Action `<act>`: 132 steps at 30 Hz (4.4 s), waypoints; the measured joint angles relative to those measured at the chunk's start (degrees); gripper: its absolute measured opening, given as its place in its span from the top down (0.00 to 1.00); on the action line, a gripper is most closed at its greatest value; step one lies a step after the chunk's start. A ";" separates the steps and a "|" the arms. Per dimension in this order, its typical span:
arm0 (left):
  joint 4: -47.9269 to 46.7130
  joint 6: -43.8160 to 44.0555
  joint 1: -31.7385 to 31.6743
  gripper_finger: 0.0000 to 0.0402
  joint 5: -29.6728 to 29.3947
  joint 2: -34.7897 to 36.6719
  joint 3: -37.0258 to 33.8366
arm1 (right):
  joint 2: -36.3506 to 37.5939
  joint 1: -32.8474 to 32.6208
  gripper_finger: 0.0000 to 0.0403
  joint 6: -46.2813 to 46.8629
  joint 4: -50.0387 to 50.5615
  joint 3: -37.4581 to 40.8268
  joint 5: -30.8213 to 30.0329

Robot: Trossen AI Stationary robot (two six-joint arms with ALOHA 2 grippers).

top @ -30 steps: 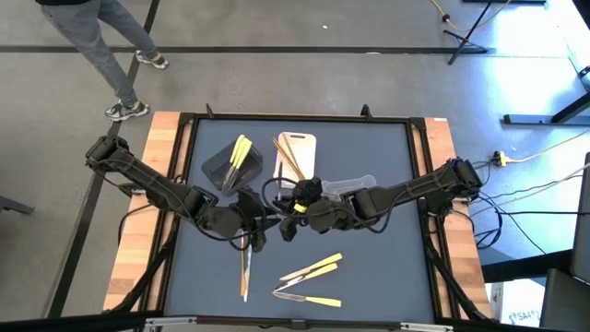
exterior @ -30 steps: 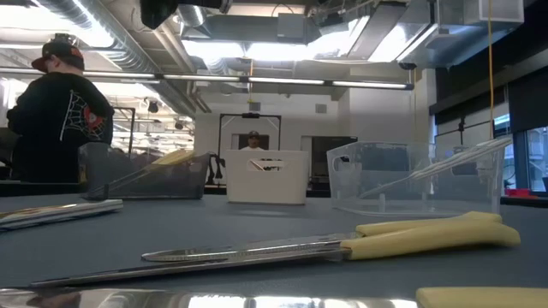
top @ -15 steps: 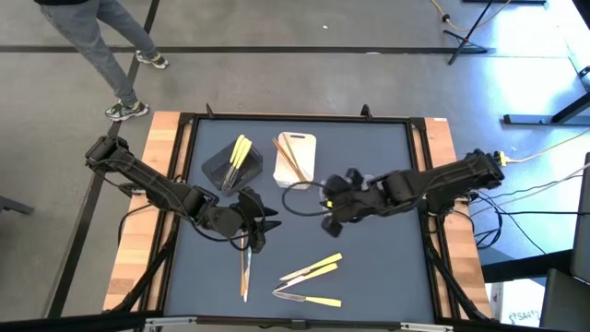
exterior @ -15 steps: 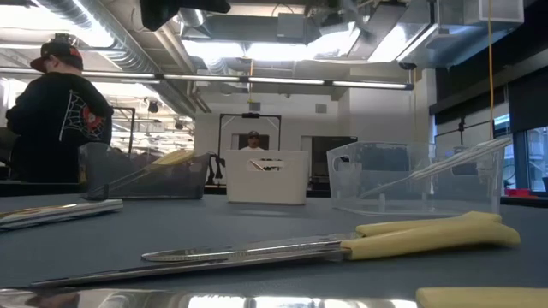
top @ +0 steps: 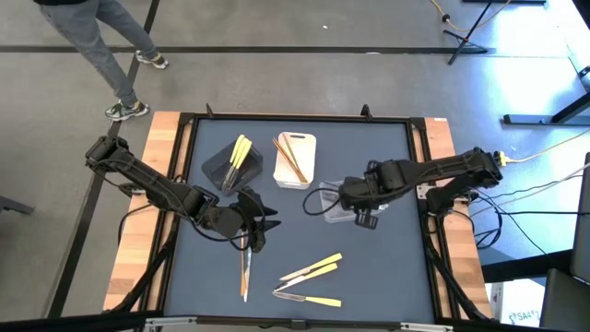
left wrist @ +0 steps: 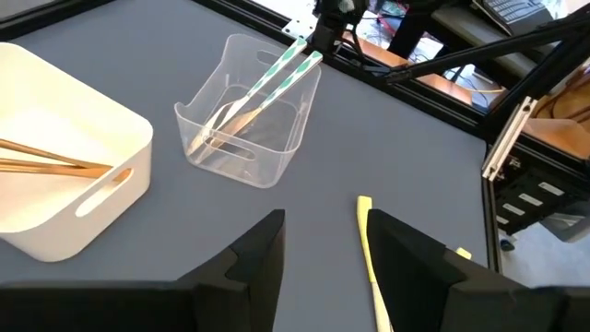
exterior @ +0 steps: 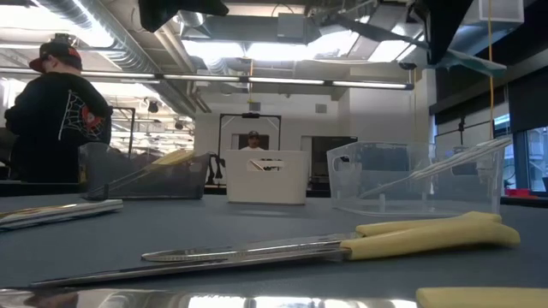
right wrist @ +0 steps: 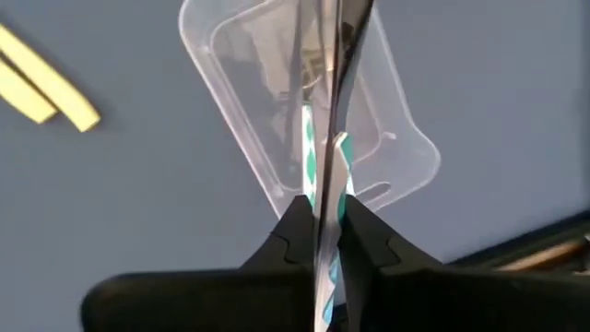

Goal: Sort silverware by color (type)
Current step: Put the left green knife into the transparent bin, then put the green knife into the transparent bin

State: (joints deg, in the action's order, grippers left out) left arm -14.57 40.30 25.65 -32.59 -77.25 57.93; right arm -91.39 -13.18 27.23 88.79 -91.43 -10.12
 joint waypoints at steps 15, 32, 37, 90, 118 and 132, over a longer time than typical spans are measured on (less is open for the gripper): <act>-0.42 -0.42 -0.02 0.63 -1.39 0.00 -0.01 | -0.83 7.42 0.98 -8.93 -0.37 14.12 10.20; -0.42 -0.49 -0.04 0.63 -1.48 0.00 0.00 | -0.85 12.15 0.97 -11.15 -9.47 20.10 19.43; -0.42 -0.49 -0.04 0.63 -1.48 0.00 0.00 | -0.85 12.96 0.97 -11.19 -12.64 20.10 19.83; -2.56 -0.44 0.00 0.63 -1.43 0.02 0.00 | -5.29 12.85 0.95 -1.99 -13.96 20.08 20.23; -2.54 -0.42 0.00 0.63 -1.43 0.02 0.00 | -5.28 12.85 0.78 -2.22 -13.90 20.08 17.39; -2.54 -0.10 0.00 0.63 -1.39 0.02 0.00 | -5.27 12.85 0.71 -2.21 -13.66 20.08 15.20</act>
State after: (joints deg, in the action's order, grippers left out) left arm -17.10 40.20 25.65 -33.98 -77.23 57.93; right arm -96.66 -0.34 25.02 75.13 -71.35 5.08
